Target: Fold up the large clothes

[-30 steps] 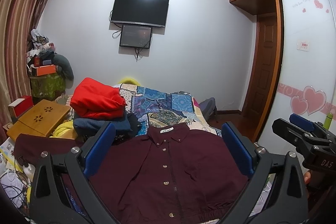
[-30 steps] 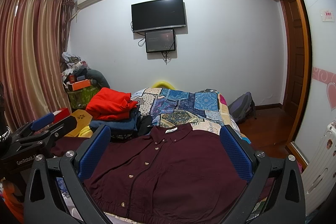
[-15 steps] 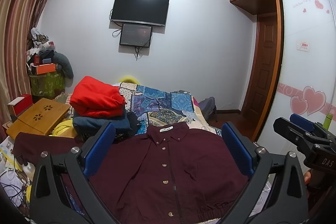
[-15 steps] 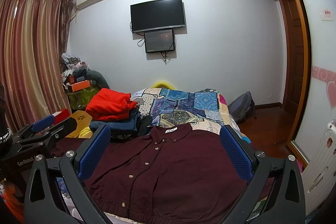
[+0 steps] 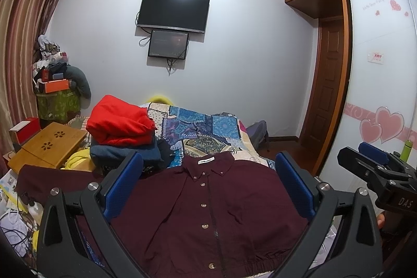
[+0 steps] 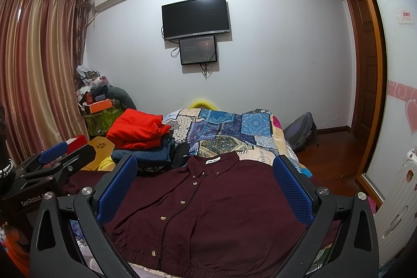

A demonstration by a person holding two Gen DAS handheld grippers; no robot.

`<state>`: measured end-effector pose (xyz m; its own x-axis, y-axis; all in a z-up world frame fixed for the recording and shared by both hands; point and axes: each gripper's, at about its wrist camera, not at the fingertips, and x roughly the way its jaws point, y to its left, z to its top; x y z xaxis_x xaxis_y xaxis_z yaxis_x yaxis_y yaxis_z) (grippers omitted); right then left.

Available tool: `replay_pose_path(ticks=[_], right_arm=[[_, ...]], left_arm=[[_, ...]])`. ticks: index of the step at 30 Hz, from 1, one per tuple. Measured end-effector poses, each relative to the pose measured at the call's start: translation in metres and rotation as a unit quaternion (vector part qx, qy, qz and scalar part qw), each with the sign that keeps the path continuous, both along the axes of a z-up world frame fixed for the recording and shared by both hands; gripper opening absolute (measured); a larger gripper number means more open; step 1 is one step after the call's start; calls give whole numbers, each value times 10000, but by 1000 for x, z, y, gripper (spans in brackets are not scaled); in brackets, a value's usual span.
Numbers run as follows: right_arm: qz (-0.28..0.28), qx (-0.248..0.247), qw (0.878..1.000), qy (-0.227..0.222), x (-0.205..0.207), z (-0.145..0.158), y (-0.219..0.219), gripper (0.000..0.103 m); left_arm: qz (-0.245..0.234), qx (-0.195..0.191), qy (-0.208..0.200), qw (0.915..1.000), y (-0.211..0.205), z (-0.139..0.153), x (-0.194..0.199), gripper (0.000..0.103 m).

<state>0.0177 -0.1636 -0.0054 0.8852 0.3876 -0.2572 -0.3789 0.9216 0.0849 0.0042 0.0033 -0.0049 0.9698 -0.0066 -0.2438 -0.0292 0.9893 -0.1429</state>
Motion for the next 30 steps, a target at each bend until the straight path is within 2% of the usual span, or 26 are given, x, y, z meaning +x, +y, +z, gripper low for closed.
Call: replay_pose_path(ticks=[19,24,30], right_arm=[[-78,-23,9998,185,15,-10,0,103],[-183,-98,9994,280,30,-13,0,103],[-374,-267,9987,230,48,-15,0,103]], left_arm=[[154,102,100,9998,7,-5,19,102],[400,158,127,9990,26,-4,30,102],[948,78,195,9953,78,-1,49,102]])
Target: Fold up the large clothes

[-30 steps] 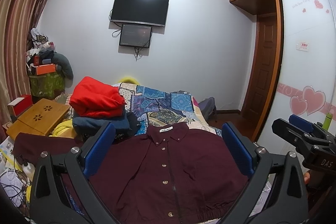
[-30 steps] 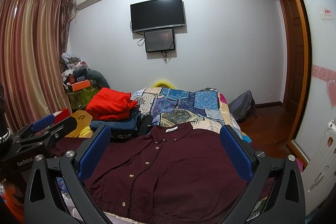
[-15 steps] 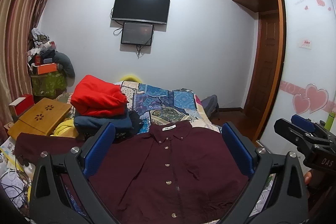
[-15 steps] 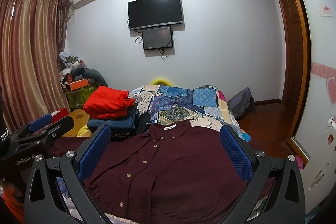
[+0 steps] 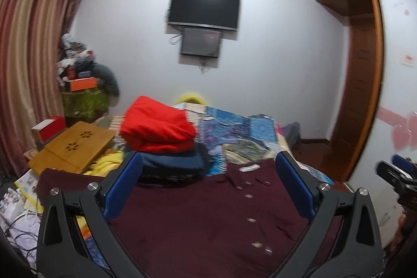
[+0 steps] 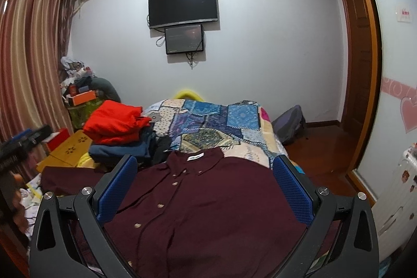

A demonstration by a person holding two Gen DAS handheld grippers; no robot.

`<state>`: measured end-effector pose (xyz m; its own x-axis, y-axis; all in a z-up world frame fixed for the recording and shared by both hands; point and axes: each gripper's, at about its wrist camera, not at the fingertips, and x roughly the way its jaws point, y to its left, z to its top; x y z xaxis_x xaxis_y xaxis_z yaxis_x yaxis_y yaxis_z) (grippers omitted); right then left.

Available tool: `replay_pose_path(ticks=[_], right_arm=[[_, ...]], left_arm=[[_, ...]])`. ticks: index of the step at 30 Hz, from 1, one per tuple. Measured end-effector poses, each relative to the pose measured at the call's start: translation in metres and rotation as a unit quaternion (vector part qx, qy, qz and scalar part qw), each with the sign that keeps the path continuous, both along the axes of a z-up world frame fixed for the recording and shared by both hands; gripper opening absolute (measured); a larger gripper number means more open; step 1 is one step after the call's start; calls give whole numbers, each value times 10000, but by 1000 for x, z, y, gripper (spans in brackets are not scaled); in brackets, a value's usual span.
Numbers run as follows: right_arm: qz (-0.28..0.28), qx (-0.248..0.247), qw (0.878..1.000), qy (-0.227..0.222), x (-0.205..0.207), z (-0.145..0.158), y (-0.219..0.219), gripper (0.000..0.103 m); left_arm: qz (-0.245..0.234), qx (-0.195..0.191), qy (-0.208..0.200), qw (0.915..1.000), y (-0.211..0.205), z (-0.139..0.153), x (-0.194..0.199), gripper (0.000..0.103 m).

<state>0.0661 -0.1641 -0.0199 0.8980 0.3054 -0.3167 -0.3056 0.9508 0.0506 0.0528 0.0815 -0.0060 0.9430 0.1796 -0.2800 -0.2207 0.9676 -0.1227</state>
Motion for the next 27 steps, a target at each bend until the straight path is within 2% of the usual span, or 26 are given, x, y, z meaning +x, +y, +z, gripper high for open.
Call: replay_pose_path(ticks=[4,8,12,15,18,21,23,25,27], right_arm=[[-123,-93,9999,-2,12,-2,-1,103],[-238,-157,9995,136,29,-7,-3,103],[-336,-238,9985,359,44,-15,-1,103],[-397,-308,9971,577,55,-23,0,103],[-467,-447,9948,785,69,-30,5,103],[-485,-551,9926,968,79,-37,10,103],[-475,-584,9909,1118,86,-42,13,103],[-485,-619,9884,1300,93,-48,16,103],[-495,-654,9858,1463,99,-54,20,103]], left_arm=[[608,-189,121,9979,62,-4,12,102],[1167,-351,353,9919,118,-19,20,102],[1648,-614,868,9806,179,-51,31,102],[1851,-968,1133,9714,216,-77,33,102],[1942,-1723,1356,9561,260,-113,32,102],[2095,-2439,1526,9345,296,-150,29,102],[2187,-2935,1650,9158,322,-179,26,101],[2215,-3203,1719,9049,334,-198,24,100],[2286,-3543,1774,8892,350,-221,21,100]])
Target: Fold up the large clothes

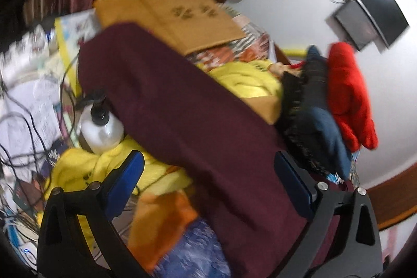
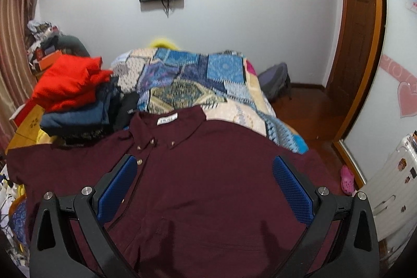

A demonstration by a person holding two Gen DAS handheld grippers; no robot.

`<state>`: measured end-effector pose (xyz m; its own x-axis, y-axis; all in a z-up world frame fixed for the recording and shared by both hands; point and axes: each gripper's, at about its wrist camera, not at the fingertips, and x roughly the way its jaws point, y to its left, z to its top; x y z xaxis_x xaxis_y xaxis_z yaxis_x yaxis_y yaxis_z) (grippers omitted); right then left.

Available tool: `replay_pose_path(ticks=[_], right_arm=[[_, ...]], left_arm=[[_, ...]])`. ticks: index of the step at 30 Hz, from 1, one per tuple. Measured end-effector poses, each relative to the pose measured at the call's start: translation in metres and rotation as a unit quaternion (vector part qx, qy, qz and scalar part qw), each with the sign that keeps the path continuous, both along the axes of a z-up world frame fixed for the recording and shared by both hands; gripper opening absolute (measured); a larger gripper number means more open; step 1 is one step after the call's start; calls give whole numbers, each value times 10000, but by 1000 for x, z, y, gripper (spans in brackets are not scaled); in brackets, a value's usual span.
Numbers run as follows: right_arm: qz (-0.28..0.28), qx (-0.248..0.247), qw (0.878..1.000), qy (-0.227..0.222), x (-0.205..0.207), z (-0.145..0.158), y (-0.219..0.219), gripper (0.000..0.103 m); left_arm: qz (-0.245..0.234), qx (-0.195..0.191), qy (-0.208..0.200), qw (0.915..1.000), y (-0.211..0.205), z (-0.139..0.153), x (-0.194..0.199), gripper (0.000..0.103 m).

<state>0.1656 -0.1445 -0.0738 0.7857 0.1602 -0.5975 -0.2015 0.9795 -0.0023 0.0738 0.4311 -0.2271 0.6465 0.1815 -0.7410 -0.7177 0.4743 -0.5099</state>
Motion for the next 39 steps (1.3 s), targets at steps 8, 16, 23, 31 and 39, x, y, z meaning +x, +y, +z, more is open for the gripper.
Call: replay_pose_path(ticks=[8,16,23,31,39], right_arm=[[25,-183,9991,386,18,-15,17,103],[11,-306,9982,519,29,-20,23,103],[-10,-206,9982,561,28,-21,21,103],[-32,-87,9991,411,21,-16,14,103],[-16,37,9995,304,12,-14,7,103]], left_arm=[[563,-1198,93,9912,53,-76,-3,88],[698,-951,306,9925,72,-87,14,61],[487,12,834,9953,64,-63,37,12],[47,1865,566,9808,13,44,59,7],[-690,2448,-472,9660,-60,131,83,6]])
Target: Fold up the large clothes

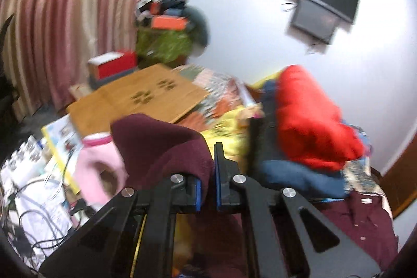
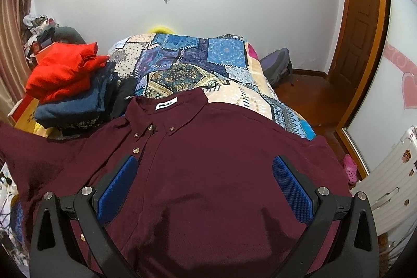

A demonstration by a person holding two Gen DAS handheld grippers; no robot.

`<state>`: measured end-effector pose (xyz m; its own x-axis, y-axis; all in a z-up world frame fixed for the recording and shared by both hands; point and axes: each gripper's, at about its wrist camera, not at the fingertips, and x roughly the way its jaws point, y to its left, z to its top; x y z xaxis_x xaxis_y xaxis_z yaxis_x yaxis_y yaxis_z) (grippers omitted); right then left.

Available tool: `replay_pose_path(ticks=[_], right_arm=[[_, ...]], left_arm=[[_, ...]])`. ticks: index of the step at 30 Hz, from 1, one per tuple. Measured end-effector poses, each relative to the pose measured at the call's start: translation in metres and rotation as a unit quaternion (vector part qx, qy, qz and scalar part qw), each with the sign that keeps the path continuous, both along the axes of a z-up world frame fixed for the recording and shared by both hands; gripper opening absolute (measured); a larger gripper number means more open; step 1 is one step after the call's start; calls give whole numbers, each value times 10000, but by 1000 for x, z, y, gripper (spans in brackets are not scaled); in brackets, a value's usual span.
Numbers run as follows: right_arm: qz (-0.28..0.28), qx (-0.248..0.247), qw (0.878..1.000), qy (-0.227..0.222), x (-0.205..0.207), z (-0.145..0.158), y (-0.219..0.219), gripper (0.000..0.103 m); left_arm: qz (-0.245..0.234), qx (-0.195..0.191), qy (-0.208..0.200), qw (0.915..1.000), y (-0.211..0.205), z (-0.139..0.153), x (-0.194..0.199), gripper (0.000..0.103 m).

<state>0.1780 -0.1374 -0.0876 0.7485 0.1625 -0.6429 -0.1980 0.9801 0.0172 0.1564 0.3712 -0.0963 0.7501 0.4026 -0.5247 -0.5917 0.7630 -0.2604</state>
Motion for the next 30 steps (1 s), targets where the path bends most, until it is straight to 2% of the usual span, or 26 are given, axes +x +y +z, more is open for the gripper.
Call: replay_pose_path(ticks=[4,8,12,17,23,24,25,26,28,29,30], right_arm=[[5,71,10000,-46,-4,0,-4,103],[3,171,9998,-89,-7,1,-8,103],[28,233,9996,-134,-11,0,-11,103],[96,259,9995,-143,-14,-3,-11,103],[178,285,9994,-101,-16,-9,-12,103],[190,290,9994,-83,-15,-10,-12,103],[207,299,9993,-62,-15,-11,-12,103],[216,307,9993,-47,-15,-12,-12,103],[234,317,9992,-17,-16,-14,-12,103],[243,322,9992,0,-15,-15,-12,103],[253,325,9992,15,-15,-16,-12,103]], left_arm=[[-505,164,-230,9983,-41,23,13,6],[-1112,269,-388,9927,-87,37,25,6],[-1767,306,-433,9828,-137,41,40,6],[-2571,271,-94,9660,-199,23,68,6],[-3463,-55,694,9356,-266,-23,102,6],[-3666,-163,887,9260,-278,-34,108,6],[-3761,-199,979,9212,-286,-40,107,6],[-3913,-243,1157,9127,-297,-50,111,6],[-4145,-253,1457,8980,-317,-65,111,6],[-4209,-257,1542,8935,-321,-68,111,7],[-4347,-242,1710,8839,-329,-76,111,7]])
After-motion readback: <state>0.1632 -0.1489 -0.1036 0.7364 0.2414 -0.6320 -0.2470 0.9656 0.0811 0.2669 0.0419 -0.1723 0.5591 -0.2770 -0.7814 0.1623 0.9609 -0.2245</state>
